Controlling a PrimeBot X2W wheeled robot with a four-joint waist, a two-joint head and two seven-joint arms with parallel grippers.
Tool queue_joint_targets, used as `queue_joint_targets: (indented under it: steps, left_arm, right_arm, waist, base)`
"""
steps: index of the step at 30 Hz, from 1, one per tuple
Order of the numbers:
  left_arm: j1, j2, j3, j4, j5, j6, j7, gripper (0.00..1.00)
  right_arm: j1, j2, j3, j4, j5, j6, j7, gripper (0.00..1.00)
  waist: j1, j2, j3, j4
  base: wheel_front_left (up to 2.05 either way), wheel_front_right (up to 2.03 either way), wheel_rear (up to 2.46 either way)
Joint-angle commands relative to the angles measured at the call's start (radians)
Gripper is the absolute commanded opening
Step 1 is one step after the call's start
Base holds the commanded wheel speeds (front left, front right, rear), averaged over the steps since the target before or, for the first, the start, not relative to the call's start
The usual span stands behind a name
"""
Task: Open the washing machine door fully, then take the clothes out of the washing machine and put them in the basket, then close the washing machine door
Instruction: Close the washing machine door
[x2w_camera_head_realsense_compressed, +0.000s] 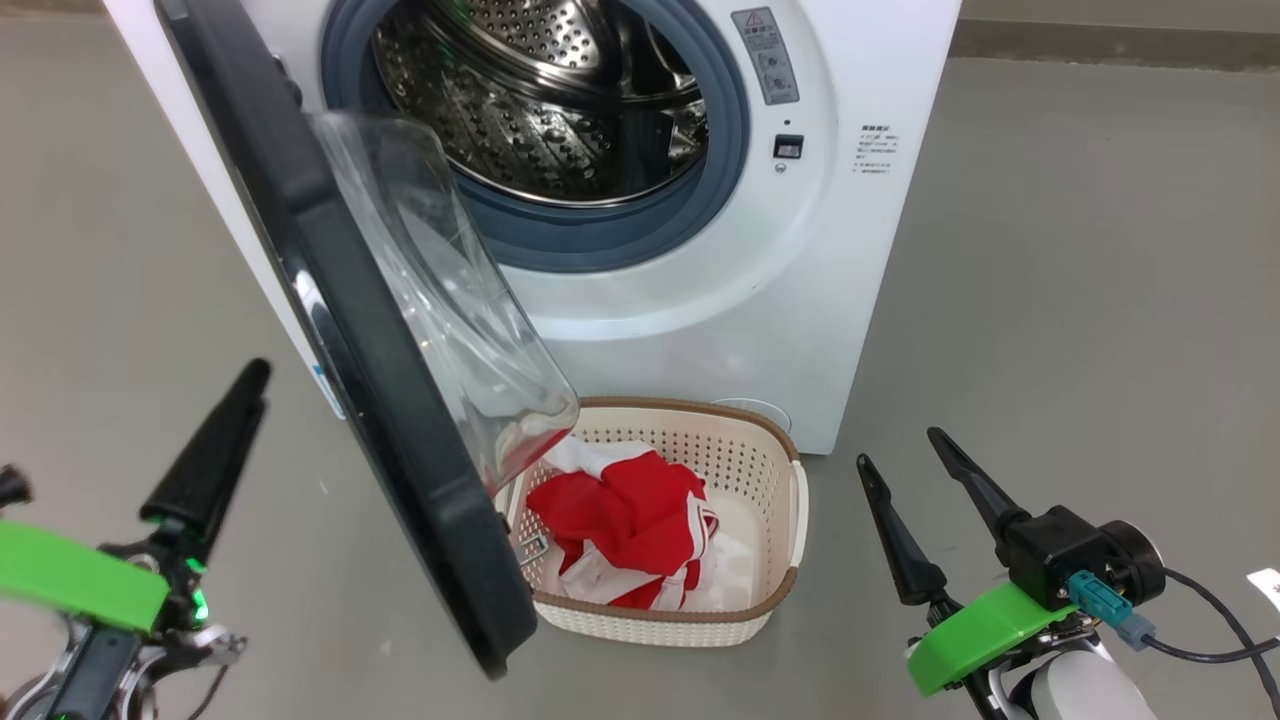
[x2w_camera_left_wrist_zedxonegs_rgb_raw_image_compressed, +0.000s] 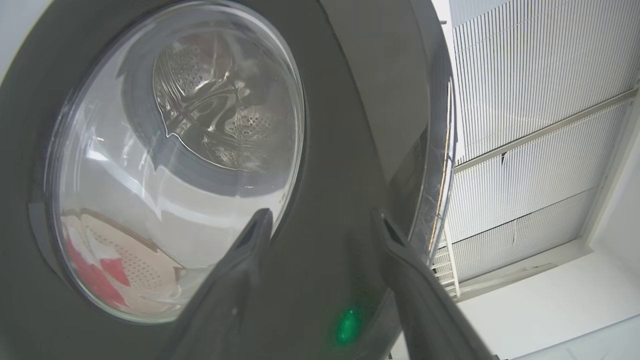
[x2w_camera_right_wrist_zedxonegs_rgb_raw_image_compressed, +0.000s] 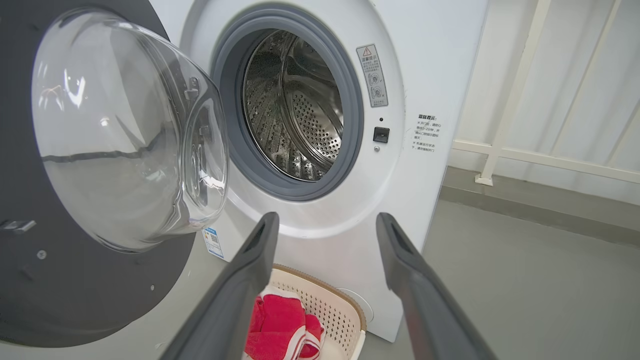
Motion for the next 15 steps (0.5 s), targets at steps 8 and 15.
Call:
queue_joint_targets:
  steps: [8, 15]
  left_arm:
    - [0.070, 0.154, -0.050, -0.060, 0.456, -0.183, -0.275, 1.00]
    - [0.126, 0.224, -0.162, -0.061, 0.736, -0.203, -0.553, 1.00]
  right_arm:
    - [-0.011, 0.002, 0.020, -0.027, 0.006, 0.005, -0.009, 1.00]
    - [-0.006, 0.002, 0.016, -0.034, 0.019, 0.005, -0.009, 1.00]
  waist:
    - [0.0000, -0.0001, -0.011, -0.016]
    - [0.0000, -0.0001, -0.014, -0.036]
  base:
    - [0.00, 0.00, 0.00]
    - [0.00, 0.00, 0.00]
